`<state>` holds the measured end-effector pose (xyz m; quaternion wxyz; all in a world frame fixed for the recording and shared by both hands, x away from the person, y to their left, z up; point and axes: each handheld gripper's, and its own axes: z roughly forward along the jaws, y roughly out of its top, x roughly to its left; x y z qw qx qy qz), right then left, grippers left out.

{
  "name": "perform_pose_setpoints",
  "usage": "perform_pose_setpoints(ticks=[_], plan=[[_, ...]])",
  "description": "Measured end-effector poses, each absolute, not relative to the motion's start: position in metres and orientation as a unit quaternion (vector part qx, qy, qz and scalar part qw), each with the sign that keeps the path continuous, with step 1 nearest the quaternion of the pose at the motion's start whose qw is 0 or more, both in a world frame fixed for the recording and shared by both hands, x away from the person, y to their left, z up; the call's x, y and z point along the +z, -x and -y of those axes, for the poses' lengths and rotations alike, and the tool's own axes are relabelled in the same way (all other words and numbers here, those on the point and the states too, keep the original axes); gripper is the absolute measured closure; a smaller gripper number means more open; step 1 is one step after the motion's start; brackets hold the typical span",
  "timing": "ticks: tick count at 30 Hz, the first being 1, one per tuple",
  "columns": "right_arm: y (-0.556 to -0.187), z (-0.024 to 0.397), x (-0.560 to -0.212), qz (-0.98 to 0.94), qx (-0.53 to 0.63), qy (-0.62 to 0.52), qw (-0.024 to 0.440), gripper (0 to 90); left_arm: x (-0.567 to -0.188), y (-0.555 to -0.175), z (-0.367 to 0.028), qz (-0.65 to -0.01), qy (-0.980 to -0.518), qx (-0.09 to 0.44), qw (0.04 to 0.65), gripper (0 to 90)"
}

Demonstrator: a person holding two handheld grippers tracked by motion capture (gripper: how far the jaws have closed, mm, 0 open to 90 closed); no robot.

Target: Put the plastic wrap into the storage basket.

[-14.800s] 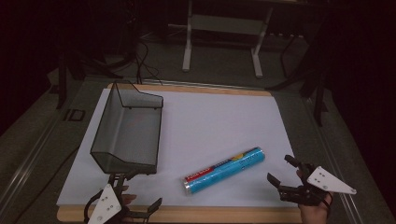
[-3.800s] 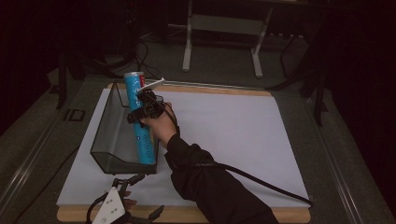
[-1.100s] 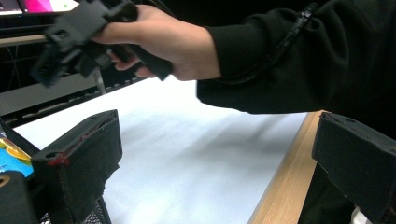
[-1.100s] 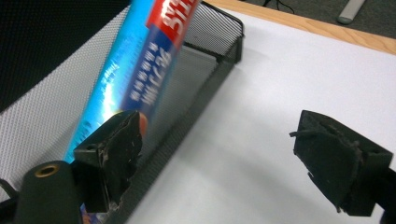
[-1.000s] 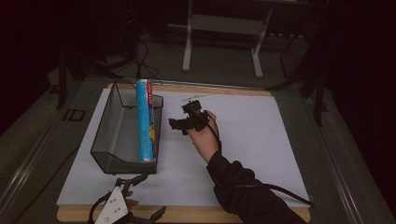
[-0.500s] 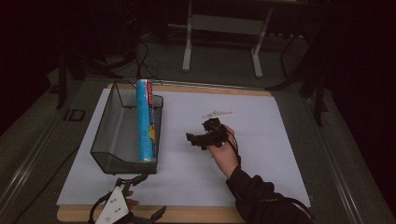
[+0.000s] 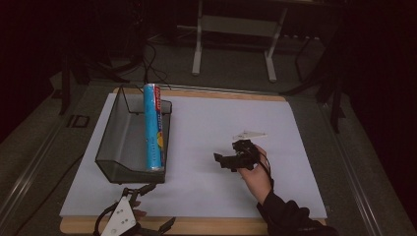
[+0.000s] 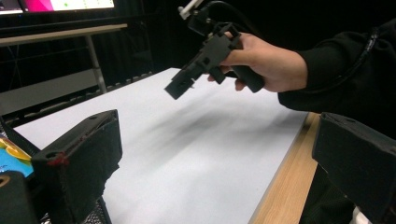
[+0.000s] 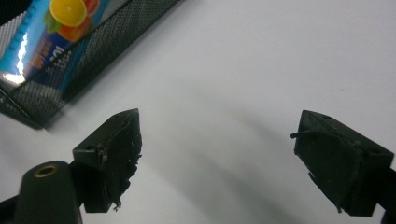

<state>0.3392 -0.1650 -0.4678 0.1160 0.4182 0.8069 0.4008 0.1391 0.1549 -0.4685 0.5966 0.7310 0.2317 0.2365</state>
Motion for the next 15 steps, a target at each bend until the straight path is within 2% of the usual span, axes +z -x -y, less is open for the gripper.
perform_pose_setpoints(ticks=[15], plan=[[-0.319, 0.194, -0.491, -0.8, 0.402, -0.433, 0.104, 14.1, -0.469, -0.139, -0.154, -0.229, -0.733, 0.234, 0.596, 2.5]])
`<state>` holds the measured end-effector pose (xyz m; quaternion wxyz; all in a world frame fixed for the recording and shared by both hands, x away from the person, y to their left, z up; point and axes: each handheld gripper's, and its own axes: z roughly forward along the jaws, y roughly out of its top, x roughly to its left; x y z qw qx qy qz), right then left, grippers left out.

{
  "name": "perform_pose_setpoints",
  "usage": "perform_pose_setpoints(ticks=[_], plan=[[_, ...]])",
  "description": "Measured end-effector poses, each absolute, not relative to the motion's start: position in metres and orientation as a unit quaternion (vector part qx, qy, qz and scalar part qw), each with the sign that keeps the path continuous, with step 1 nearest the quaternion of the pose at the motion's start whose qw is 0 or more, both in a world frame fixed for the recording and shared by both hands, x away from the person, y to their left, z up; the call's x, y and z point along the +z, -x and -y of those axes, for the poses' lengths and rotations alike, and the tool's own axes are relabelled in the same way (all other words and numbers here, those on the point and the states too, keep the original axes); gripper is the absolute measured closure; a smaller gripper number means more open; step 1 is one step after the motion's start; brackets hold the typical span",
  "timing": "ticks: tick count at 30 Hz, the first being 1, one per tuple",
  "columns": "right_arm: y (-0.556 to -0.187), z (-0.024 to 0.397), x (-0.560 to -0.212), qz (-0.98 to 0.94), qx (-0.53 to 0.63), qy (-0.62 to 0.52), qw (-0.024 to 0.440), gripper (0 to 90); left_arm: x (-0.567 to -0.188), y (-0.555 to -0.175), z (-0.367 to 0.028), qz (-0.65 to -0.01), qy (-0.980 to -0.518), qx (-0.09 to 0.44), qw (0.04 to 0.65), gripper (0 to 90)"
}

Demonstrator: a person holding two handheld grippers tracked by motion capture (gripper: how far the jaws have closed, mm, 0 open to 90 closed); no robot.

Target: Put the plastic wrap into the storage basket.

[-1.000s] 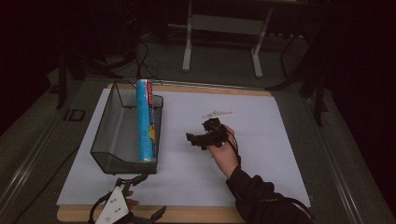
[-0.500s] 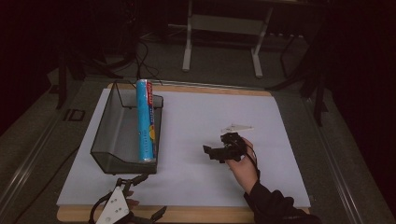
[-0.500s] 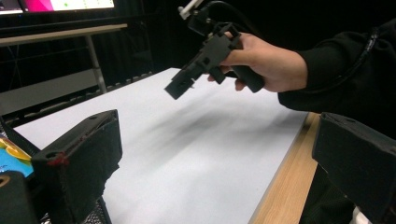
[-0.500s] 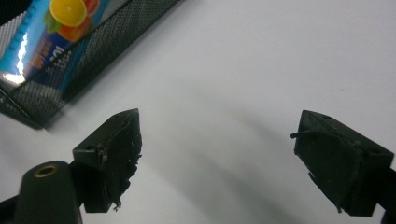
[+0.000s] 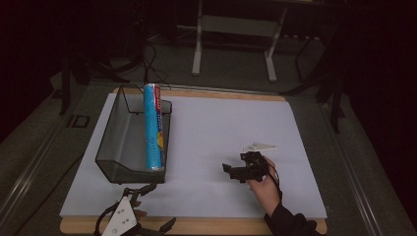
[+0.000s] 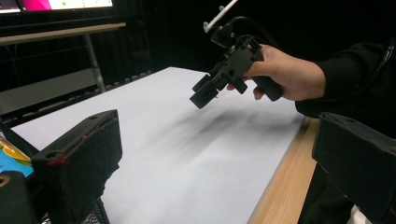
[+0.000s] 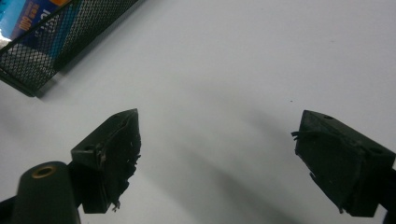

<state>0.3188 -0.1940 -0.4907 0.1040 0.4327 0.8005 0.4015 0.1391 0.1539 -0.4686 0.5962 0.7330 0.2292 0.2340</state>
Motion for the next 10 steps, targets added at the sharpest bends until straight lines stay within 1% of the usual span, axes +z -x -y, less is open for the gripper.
perform_pose_setpoints(ticks=[7, 10], plan=[[-0.3195, 0.1964, -0.4904, -0.798, 0.41, -0.424, 0.12, 13.6, -0.4679, -0.1381, -0.1549, -0.229, -0.732, 0.233, 0.598, 2.5], [-0.3195, 0.196, -0.4904, -0.8, 0.411, -0.42, 0.121, 13.3, -0.4679, -0.1385, -0.1551, -0.228, -0.732, 0.233, 0.598, 2.5]])
